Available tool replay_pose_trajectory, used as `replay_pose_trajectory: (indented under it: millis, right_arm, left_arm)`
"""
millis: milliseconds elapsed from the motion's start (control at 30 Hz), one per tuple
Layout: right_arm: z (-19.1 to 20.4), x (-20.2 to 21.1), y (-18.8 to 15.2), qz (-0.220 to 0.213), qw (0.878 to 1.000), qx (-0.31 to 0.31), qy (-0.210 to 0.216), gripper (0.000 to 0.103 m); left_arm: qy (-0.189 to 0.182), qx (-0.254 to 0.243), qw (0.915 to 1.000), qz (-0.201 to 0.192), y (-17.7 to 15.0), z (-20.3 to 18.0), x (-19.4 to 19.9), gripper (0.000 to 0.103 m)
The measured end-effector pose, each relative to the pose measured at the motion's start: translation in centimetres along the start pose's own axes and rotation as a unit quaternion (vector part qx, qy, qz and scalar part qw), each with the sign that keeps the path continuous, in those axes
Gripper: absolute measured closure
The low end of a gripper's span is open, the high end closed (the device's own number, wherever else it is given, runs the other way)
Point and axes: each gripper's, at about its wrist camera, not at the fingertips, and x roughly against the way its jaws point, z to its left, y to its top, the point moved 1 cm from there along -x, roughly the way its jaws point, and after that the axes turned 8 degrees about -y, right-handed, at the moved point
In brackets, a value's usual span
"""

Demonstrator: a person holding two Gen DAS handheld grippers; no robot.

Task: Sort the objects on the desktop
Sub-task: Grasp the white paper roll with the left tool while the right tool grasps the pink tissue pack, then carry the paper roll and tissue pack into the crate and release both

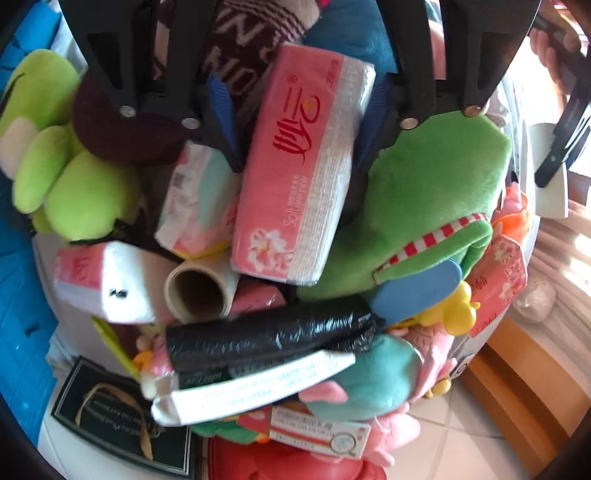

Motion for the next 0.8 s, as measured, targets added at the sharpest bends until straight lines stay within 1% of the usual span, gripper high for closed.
replay_pose_trajectory:
  millis: [67, 167, 267, 433, 500, 600, 700, 800]
  right_arm:
    - [0.0, -0.1, -0.1, -0.005, 1.000, -0.003, -0.002, 0.053]
    - [-0.5, 1.8, -0.3, -0.032, 0.999, -0.014, 0.008, 0.053]
    - [-1.0, 4.9, -0.7, -0.070, 0.997, -0.013, 0.018, 0.054]
    - [-2.2, 11.7, -1.6, -0.141, 0.990, -0.008, 0.026, 0.054]
    - [-3.2, 14.7, -2.0, -0.170, 0.985, -0.010, 0.023, 0.054]
    - [-5.2, 19.7, -3.0, -0.214, 0.977, -0.013, 0.016, 0.054]
    - [-8.9, 24.9, -4.5, -0.258, 0.966, -0.017, 0.006, 0.054]
    - [-13.1, 29.5, -5.9, -0.289, 0.957, -0.027, -0.002, 0.054]
  left_arm:
    - [-0.001, -0.001, 1.0000, -0.006, 0.4, -0.6, 0.5, 0.059]
    - [-0.004, -0.009, 0.9997, -0.023, 0.7, -1.5, 2.1, 0.059]
    - [-0.012, -0.018, 0.9991, -0.038, 1.0, -2.9, 3.8, 0.059]
    - [-0.047, -0.043, 0.9961, -0.061, 1.6, -6.7, 7.0, 0.059]
    - [-0.060, -0.058, 0.9936, -0.076, 2.0, -8.9, 8.4, 0.059]
    - [-0.088, -0.083, 0.9874, -0.102, 2.5, -12.9, 10.7, 0.059]
    - [-0.108, -0.105, 0.9803, -0.128, 3.0, -17.5, 12.8, 0.059]
    - [-0.139, -0.119, 0.9735, -0.137, 3.4, -22.8, 14.5, 0.059]
